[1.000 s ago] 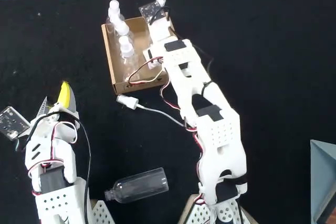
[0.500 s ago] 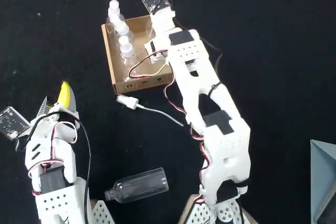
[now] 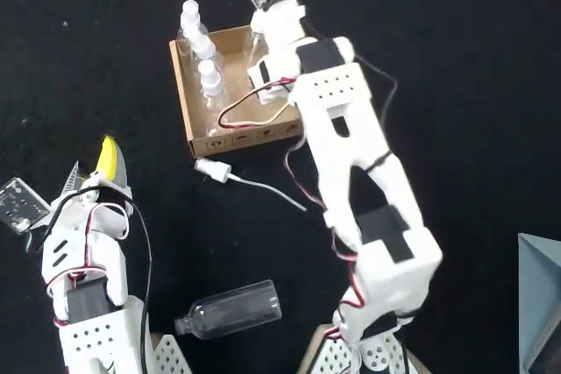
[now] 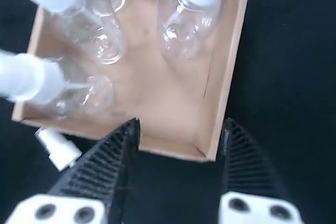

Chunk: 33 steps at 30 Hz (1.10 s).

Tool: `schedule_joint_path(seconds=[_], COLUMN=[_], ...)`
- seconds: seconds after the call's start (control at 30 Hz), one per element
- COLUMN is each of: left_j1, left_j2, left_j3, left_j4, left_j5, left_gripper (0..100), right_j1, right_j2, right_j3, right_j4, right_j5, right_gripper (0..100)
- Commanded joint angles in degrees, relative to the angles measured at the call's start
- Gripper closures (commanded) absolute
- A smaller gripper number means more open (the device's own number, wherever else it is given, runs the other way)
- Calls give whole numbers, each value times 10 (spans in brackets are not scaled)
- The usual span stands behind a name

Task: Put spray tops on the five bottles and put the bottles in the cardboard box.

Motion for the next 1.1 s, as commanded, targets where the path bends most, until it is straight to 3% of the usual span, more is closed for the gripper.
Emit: schedule_joint_path(seconds=[0.0, 0.23, 0.8, 1.07], left_j1=[-4, -5, -61, -61], left_j2=[-8, -8, -9, -9], left_j3=[14, 14, 8, 8], left_j4=[-1, -1, -3, -3], left_j5=[-4, -4, -4, -4], left_gripper=[794, 794, 794, 794], right_j1=[16, 10, -134, -187], right_j2=[-76, -119, -244, -323], right_j3=[-15, -15, -10, 124], right_j4=[38, 88, 274, 264], right_j5=[-1, 18, 84, 110], right_gripper=[789, 789, 789, 789])
